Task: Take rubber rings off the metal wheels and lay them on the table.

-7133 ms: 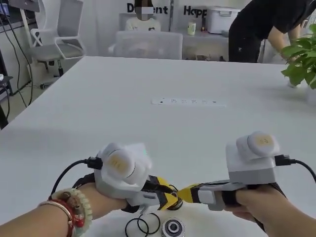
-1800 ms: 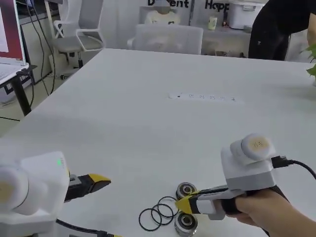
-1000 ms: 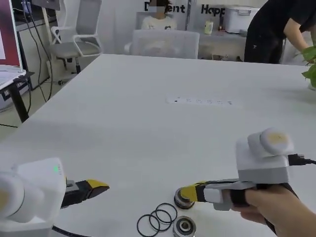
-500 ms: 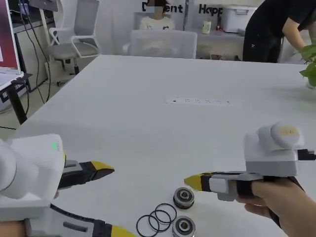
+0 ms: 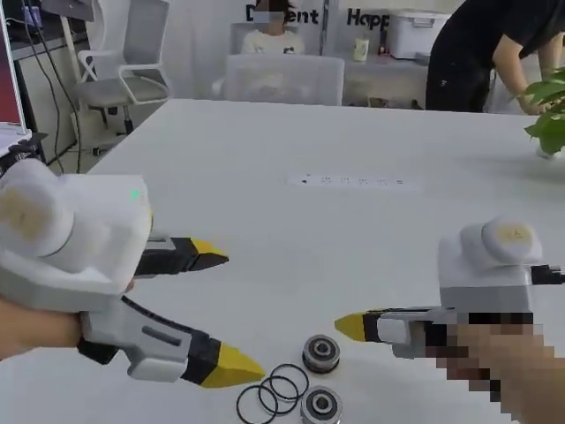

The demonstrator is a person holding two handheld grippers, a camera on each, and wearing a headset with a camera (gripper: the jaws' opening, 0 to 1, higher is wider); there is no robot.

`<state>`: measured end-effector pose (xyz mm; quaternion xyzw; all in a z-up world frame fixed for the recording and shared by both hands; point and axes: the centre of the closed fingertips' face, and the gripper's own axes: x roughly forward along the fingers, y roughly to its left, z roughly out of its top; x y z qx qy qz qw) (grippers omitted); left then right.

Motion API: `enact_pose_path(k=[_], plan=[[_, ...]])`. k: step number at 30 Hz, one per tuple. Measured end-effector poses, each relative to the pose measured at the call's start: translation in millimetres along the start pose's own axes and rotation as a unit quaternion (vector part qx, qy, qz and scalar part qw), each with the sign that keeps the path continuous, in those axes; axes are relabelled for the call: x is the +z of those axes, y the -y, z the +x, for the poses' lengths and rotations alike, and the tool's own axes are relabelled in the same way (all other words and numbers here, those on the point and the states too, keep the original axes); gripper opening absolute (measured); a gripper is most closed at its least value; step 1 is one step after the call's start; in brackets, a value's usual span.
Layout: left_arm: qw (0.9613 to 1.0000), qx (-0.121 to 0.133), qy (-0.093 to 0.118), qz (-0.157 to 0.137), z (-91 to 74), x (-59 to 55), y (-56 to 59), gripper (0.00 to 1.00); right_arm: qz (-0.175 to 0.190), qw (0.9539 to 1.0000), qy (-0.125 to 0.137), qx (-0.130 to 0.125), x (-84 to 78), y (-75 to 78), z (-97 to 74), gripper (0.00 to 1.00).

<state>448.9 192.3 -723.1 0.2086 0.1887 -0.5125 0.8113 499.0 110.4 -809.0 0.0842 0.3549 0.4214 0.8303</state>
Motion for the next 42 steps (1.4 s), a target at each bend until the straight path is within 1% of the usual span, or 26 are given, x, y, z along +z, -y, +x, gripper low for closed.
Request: enact_pose_path(k=[3, 4, 5, 7, 9, 11, 14, 16, 19, 21, 22, 23, 24, 26, 27, 29, 31, 33, 35, 36, 39, 42], plan=[[0.9999, -0.006, 0.009, 0.010, 8.7, 12.7, -2.5, 0.73, -0.001, 1.0000, -0.004, -0.005, -2.4, 2.7, -0.1, 0.12], [0.9998, -0.009, 0.010, 0.014, 11.4, 15.4, -2.3, 0.72, -0.002, 1.0000, -0.005, -0.005, -2.8, 3.3, 0.0, 0.12], [0.9995, -0.014, 0.011, 0.024, 15.4, 18.4, -1.2, 0.72, -0.002, 1.0000, -0.006, -0.007, -3.2, 4.0, -0.1, 0.12], [0.9991, -0.017, 0.008, 0.038, 21.8, 21.3, -1.7, 0.70, -0.002, 0.9999, -0.008, -0.009, -4.6, 6.2, -0.1, 0.12], [0.9987, -0.015, -0.002, 0.049, 27.3, 21.7, -4.8, 0.66, -0.003, 0.9998, -0.012, -0.014, -6.5, 8.4, -0.5, 0.12], [0.9983, -0.016, -0.004, 0.056, 31.4, 23.3, -7.0, 0.64, -0.004, 0.9998, -0.014, -0.017, -8.0, 10.5, -0.7, 0.12], [0.9980, -0.018, 0.001, 0.060, 38.8, 30.1, -9.9, 0.64, -0.005, 0.9996, -0.017, -0.021, -9.5, 13.5, -0.9, 0.12], [0.9978, -0.016, 0.008, 0.065, 44.9, 35.0, -12.9, 0.62, -0.009, 0.9994, -0.022, -0.025, -11.5, 15.7, -1.0, 0.12], [0.9979, -0.007, 0.010, 0.063, 56.0, 35.5, -20.5, 0.54, -0.016, 0.9990, -0.031, -0.030, -15.1, 17.4, -0.8, 0.12], [0.9982, -0.005, 0.013, 0.058, 64.6, 33.0, -22.2, 0.52, -0.019, 0.9988, -0.034, -0.031, -16.6, 17.8, -0.5, 0.12], [0.9985, -0.005, 0.017, 0.052, 68.0, 32.4, -22.0, 0.52, -0.022, 0.9986, -0.037, -0.031, -18.0, 18.1, -0.2, 0.12], [0.9990, -0.005, 0.025, 0.037, 73.0, 31.1, -20.8, 0.52, -0.023, 0.9985, -0.038, -0.031, -18.5, 18.3, -0.1, 0.12], [0.9991, -0.005, 0.028, 0.031, 75.6, 29.2, -20.0, 0.51, -0.025, 0.9983, -0.041, -0.032, -20.3, 18.5, 0.5, 0.12], [0.9992, -0.007, 0.029, 0.028, 81.0, 21.2, -17.7, 0.49, -0.028, 0.9980, -0.046, -0.033, -22.7, 19.8, 0.9, 0.12], [0.9993, -0.009, 0.025, 0.026, 83.7, 14.5, -16.1, 0.48, -0.029, 0.9979, -0.048, -0.034, -23.3, 19.8, 0.8, 0.12], [0.9994, -0.025, 0.013, 0.018, 86.1, 0.3, -9.1, 0.48, -0.032, 0.9977, -0.050, -0.034, -24.4, 20.0, 0.9, 0.12], [0.9995, -0.030, 0.009, 0.008, 86.9, -9.7, -7.0, 0.48, -0.034, 0.9975, -0.052, -0.033, -25.0, 19.8, 1.1, 0.12], [0.9994, -0.033, 0.007, 0.000, 87.3, -16.4, -6.3, 0.48, -0.035, 0.9974, -0.053, -0.033, -25.9, 19.6, 1.6, 0.12], [0.9993, -0.036, -0.005, -0.004, 88.3, -25.1, -5.2, 0.47, -0.039, 0.9969, -0.059, -0.033, -28.7, 19.9, 2.3, 0.13], [0.9991, -0.038, -0.016, -0.003, 88.7, -30.9, -4.7, 0.47, -0.043, 0.9965, -0.064, -0.034, -30.8, 20.5, 2.7, 0.13], [0.9991, -0.037, -0.022, -0.001, 90.5, -36.5, -4.4, 0.46, -0.053, 0.9954, -0.072, -0.034, -34.6, 20.4, 3.8, 0.13], [0.9990, -0.038, -0.021, -0.009, 92.6, -39.0, -4.3, 0.43, -0.064, 0.9946, -0.076, -0.030, -36.4, 19.2, 4.9, 0.14]])
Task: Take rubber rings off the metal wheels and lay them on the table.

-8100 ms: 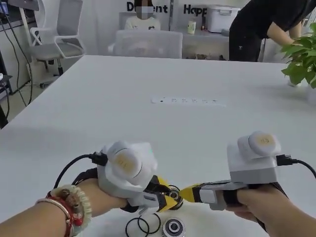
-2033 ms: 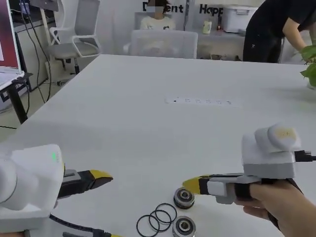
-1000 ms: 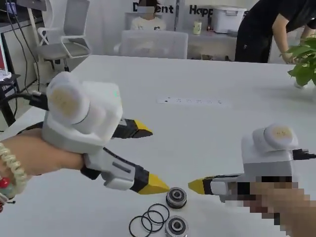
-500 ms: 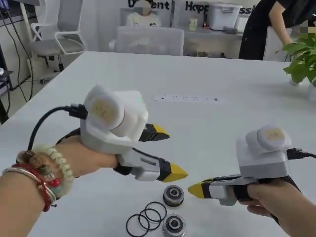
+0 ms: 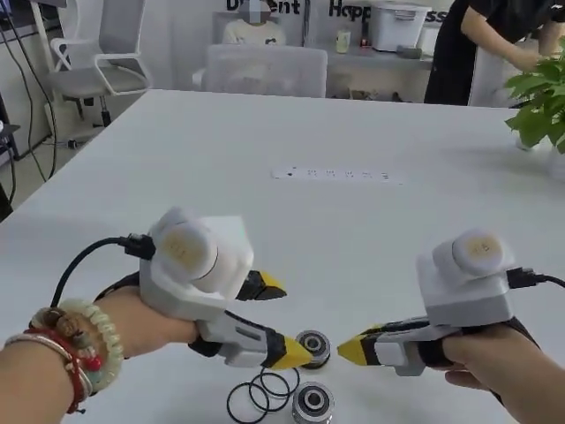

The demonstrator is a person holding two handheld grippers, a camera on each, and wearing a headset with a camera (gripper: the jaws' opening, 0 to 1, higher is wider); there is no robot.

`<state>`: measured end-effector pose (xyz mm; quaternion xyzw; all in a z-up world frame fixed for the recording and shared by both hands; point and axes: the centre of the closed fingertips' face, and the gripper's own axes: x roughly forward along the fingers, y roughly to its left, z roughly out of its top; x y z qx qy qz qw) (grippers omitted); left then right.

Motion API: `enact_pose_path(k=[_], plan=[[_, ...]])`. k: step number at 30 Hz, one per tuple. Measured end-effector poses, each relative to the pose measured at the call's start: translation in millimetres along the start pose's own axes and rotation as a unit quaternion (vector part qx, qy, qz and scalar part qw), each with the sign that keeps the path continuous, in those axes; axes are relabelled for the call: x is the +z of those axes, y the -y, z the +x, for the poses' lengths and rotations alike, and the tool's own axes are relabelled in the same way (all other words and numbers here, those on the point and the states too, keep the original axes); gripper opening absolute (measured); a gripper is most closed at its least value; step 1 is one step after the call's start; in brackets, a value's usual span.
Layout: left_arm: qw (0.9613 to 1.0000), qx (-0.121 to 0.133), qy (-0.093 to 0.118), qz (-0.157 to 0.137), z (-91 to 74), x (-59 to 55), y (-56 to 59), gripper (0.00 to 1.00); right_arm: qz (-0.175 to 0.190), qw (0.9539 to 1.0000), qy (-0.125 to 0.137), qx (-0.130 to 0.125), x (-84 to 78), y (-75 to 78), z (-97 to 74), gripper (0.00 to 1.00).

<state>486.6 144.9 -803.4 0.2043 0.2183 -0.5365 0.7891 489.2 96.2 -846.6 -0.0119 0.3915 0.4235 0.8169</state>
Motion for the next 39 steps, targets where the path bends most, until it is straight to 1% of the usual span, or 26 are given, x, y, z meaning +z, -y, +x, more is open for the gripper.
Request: enact_pose_path(k=[5, 7, 9, 11, 13, 15, 16, 18, 20, 22, 25, 27, 30, 31, 32, 36, 37, 39], plan=[[1.0000, 0.009, -0.004, 0.000, 5.0, -5.9, -4.1, 0.36, -0.016, 0.9998, -0.003, 0.009, -1.5, -4.6, 2.1, 0.17], [0.9997, 0.021, 0.006, -0.008, 6.0, -4.1, -9.0, 0.35, -0.026, 0.9996, -0.004, 0.012, -2.1, -6.8, 3.4, 0.19], [0.9994, 0.027, 0.015, -0.018, 7.1, -2.6, -12.3, 0.32, -0.034, 0.9993, -0.005, 0.013, -2.8, -8.2, 4.7, 0.21], [0.9995, 0.023, 0.015, -0.017, 8.1, -3.3, -11.7, 0.29, -0.043, 0.9989, -0.008, 0.014, -4.4, -9.2, 6.5, 0.25], [0.9995, 0.027, 0.016, -0.009, 8.7, -2.6, -11.5, 0.25, -0.054, 0.9984, -0.007, 0.017, -5.1, -11.6, 8.3, 0.27], [0.9993, 0.028, 0.021, -0.009, 11.3, -1.4, -11.0, 0.23, -0.064, 0.9978, -0.008, 0.018, -5.9, -13.2, 10.3, 0.29], [0.9994, 0.024, 0.024, -0.007, 13.6, -0.1, -8.0, 0.23, -0.075, 0.9970, -0.007, 0.015, -5.7, -13.1, 11.4, 0.29], [0.9996, 0.019, 0.022, 0.001, 17.9, -0.8, -4.3, 0.21, -0.088, 0.9960, -0.007, 0.013, -6.7, -13.4, 13.7, 0.30], [0.9997, 0.016, 0.017, 0.006, 21.4, -3.1, -2.4, 0.19, -0.097, 0.9952, -0.001, 0.017, -6.4, -16.3, 14.7, 0.30], [0.9998, 0.015, 0.012, 0.004, 25.0, -6.0, -2.1, 0.20, -0.102, 0.9945, 0.003, 0.023, -5.5, -19.3, 15.5, 0.29], [0.9998, 0.015, 0.010, -0.006, 30.2, -9.3, -0.8, 0.19, -0.126, 0.9918, 0.003, 0.020, -5.0, -21.9, 18.7, 0.26], [0.9999, 0.012, 0.005, -0.007, 32.9, -12.1, 1.3, 0.18, -0.131, 0.9912, 0.004, 0.020, -4.3, -22.4, 19.7, 0.25], [1.0000, 0.008, -0.005, -0.001, 35.2, -16.2, 4.6, 0.17, -0.130, 0.9913, 0.005, 0.022, -3.8, -23.4, 20.4, 0.24], [0.9999, 0.008, -0.001, -0.006, 34.6, -14.9, 4.6, 0.15, -0.131, 0.9912, 0.006, 0.022, -3.6, -23.1, 20.8, 0.23], [1.0000, 0.008, -0.003, -0.005, 34.4, -15.3, 4.8, 0.14, -0.131, 0.9912, 0.006, 0.021, -3.5, -22.7, 20.5, 0.23], [0.9999, 0.005, 0.002, -0.012, 35.9, -14.0, 7.1, 0.09, -0.120, 0.9925, 0.007, 0.020, -2.8, -19.3, 19.8, 0.19], [0.9999, 0.008, 0.003, -0.013, 35.7, -13.8, 6.0, 0.09, -0.120, 0.9926, 0.007, 0.019, -3.1, -18.6, 19.7, 0.17], [0.9996, 0.009, 0.005, -0.027, 35.0, -14.0, 5.2, 0.09, -0.118, 0.9928, 0.008, 0.020, -2.8, -18.0, 18.8, 0.16]])
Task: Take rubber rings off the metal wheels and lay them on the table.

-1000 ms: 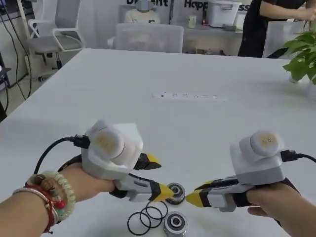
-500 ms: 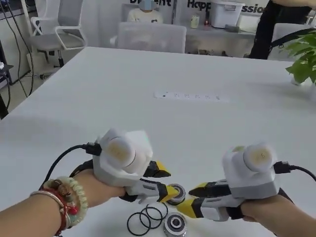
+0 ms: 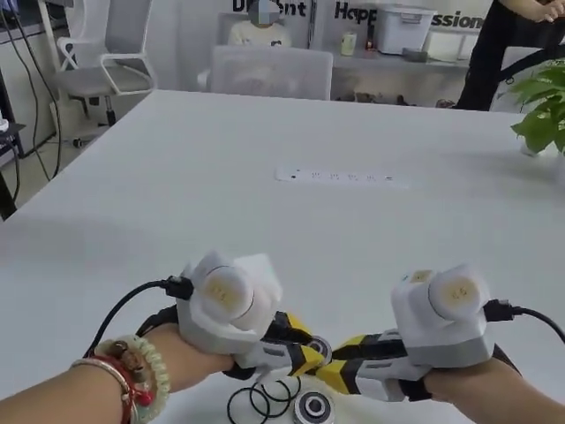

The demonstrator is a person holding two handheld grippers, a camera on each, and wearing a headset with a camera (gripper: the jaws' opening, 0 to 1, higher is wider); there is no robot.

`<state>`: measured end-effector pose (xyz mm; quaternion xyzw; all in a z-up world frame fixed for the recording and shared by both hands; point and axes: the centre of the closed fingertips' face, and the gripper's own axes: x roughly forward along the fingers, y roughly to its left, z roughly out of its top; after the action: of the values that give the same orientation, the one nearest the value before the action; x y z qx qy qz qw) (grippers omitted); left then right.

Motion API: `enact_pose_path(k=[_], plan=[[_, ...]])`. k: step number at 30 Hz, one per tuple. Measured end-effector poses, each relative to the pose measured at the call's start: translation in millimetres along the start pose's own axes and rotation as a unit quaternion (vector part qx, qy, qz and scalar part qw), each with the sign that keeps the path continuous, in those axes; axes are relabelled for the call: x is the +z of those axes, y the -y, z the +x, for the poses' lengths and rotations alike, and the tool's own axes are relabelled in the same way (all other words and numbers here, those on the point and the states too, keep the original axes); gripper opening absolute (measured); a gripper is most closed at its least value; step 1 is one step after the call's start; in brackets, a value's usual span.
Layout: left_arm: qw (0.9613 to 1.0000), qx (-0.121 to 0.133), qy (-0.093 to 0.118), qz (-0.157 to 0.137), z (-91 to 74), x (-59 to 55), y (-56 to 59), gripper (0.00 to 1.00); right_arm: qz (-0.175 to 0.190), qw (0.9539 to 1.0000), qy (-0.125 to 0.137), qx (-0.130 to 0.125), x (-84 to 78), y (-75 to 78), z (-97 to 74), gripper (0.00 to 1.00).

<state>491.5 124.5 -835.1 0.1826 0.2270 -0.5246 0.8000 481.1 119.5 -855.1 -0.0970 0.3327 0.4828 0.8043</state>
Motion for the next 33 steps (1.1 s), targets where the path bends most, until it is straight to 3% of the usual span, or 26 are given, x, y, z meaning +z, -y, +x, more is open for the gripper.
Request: enact_pose_path(k=[3, 4, 7, 12, 15, 17, 27, 30, 33], plan=[[1.0000, 0.003, 0.004, -0.006, 1.0, -0.1, -1.4, 0.07, -0.022, 0.9996, -0.014, -0.007, -4.1, 3.3, -1.5, 0.11], [0.9999, 0.005, 0.007, -0.010, 0.9, 0.4, -1.5, 0.07, -0.025, 0.9996, -0.011, 0.001, -3.3, 0.4, -0.9, 0.08], [0.9998, 0.006, 0.012, -0.012, 0.7, -0.8, -0.4, 0.07, -0.036, 0.9992, -0.012, -0.010, -2.9, 4.0, -2.6, 0.01], [0.9998, 0.008, 0.013, -0.014, 0.7, -0.5, 0.7, 0.07, -0.041, 0.9990, -0.011, -0.012, -2.1, 3.8, -1.8, 0.00], [0.9998, 0.008, 0.014, -0.013, 0.7, -0.5, 1.4, 0.07, 0.025, 0.9997, -0.005, -0.004, -3.6, 6.0, -3.6, 0.00], [0.9998, 0.009, 0.014, -0.013, 0.9, -0.4, 1.4, 0.07, 0.047, 0.9989, -0.001, -0.004, -3.2, 9.3, -5.5, 0.00], [0.9998, 0.009, 0.014, -0.013, 0.7, -1.0, 1.2, 0.07, 0.102, 0.9947, 0.014, -0.004, 1.6, 12.1, -12.0, 0.00], [0.9998, 0.008, 0.015, -0.014, 0.6, -1.3, 1.3, 0.07, 0.153, 0.9875, 0.036, 0.005, 8.5, 10.9, -13.2, 0.00], [0.9998, 0.008, 0.015, -0.013, 0.6, -1.3, 1.2, 0.07, 0.176, 0.9837, 0.035, 0.007, 6.0, 11.3, -13.2, 0.00]])
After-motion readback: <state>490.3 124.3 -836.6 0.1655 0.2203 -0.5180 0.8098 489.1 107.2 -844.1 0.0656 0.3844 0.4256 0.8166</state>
